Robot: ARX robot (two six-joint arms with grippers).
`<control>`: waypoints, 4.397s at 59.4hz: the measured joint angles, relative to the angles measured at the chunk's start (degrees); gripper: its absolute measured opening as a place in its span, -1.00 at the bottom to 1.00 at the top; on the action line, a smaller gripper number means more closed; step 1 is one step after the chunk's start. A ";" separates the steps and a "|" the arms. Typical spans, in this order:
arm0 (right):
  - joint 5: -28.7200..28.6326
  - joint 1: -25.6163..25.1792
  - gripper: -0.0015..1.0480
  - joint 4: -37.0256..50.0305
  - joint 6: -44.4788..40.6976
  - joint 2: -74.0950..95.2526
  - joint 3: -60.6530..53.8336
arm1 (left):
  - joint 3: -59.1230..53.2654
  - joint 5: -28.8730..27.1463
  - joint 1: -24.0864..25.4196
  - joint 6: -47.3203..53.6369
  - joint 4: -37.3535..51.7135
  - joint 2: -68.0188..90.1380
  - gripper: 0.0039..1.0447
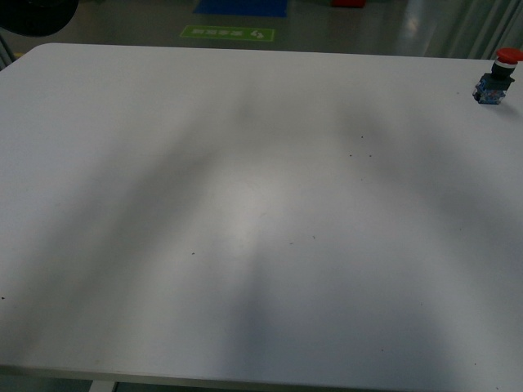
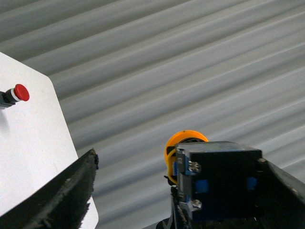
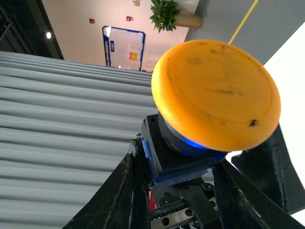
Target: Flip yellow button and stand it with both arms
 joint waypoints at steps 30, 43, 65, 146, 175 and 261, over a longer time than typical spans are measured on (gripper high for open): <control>-1.38 -1.14 -0.24 -0.28 -0.52 1.07 0.85 | 0.00 -0.63 0.00 0.02 -0.15 0.17 0.87; -1.77 -1.33 -0.24 -0.37 -0.70 2.60 1.99 | -0.02 -1.31 0.20 -0.02 -0.26 0.28 0.87; -3.04 -2.01 -0.24 -1.09 -1.11 4.83 2.78 | -0.13 -1.73 0.33 -0.07 -0.37 1.14 0.87; 5.05 -14.03 -0.44 -1.68 -8.41 -5.22 -16.57 | 0.57 1.29 -0.24 -1.57 0.17 -0.79 0.87; 7.19 -12.87 -0.44 -1.99 -9.11 -9.01 -19.39 | -24.33 -56.96 1.81 67.43 -22.40 -22.77 -0.08; 2.32 -17.09 -0.44 2.27 -12.90 -5.25 -20.04 | -69.24 -40.70 19.32 83.65 -36.83 -81.44 -0.93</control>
